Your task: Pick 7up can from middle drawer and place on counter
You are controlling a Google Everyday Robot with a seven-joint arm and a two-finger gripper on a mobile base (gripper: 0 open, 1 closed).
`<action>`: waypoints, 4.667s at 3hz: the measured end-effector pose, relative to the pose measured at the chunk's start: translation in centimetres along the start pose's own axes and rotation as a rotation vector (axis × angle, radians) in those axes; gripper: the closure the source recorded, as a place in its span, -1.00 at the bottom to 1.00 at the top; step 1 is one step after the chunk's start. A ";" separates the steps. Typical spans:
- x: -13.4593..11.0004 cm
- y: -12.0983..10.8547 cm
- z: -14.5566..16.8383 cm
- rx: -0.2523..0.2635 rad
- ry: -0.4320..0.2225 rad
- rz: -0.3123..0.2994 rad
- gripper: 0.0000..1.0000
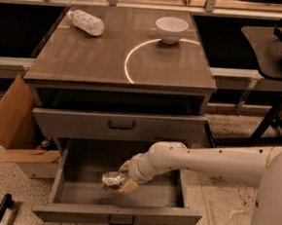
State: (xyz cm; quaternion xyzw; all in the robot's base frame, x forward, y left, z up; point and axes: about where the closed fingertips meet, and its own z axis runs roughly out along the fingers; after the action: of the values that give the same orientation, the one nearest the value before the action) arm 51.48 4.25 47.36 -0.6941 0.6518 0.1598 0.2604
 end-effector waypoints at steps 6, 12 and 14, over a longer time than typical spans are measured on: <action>-3.7 -2.1 -16.9 0.155 -0.008 -0.179 1.00; -9.9 -7.7 -32.9 0.404 0.058 -0.286 1.00; -11.5 -12.7 -37.6 0.453 0.131 -0.169 1.00</action>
Offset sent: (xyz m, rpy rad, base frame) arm -0.0107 -0.0549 0.1268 0.0350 -0.2023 0.0666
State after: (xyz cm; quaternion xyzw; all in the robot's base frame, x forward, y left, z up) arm 58.44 -7.56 86.30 -0.6788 0.6263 -0.0580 0.3790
